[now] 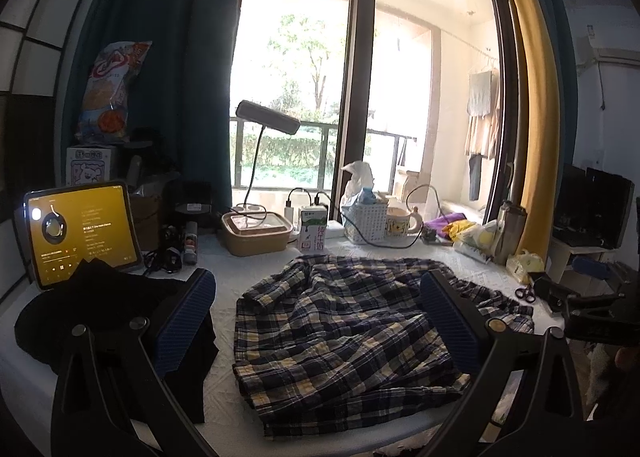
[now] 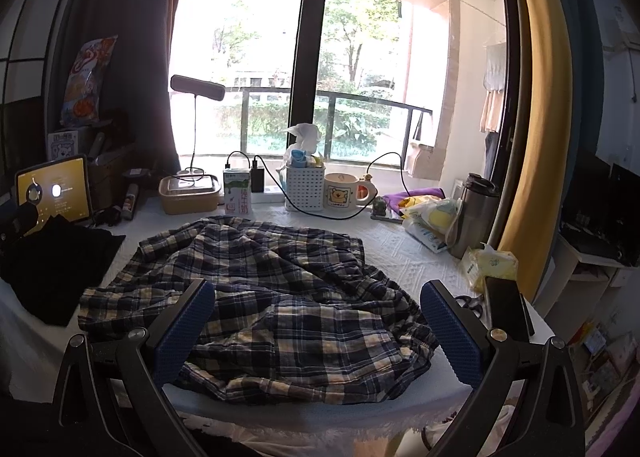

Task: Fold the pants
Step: 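Grasp the plaid garment edge with the left gripper while the right gripper grasps another edge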

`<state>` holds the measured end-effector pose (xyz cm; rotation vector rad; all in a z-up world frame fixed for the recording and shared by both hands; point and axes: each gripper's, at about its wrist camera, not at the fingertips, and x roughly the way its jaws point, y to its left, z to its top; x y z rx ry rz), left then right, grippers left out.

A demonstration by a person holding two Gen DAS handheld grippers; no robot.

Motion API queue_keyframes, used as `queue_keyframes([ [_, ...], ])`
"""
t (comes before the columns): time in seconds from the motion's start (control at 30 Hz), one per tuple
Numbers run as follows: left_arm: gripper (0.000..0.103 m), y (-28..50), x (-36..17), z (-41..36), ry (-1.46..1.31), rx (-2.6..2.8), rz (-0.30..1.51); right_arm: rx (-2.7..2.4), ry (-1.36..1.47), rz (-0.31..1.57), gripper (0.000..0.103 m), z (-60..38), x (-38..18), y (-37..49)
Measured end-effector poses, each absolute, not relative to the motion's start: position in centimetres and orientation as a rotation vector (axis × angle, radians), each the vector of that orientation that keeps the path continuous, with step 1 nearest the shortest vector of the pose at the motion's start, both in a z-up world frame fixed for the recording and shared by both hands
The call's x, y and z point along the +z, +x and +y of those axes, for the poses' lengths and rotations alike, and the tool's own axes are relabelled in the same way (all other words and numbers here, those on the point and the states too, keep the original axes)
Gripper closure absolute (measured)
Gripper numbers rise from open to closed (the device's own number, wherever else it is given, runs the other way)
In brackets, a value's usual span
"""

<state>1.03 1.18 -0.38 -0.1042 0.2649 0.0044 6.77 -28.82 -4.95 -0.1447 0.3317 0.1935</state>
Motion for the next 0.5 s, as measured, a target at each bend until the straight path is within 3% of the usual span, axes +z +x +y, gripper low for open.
queue_keyframes([
  [0.5, 0.002, 17.2, -6.7, 4.6, 0.018, 0.004, 0.602, 0.262, -0.19, 0.516, 0.0, -30.4, -7.1, 20.9],
])
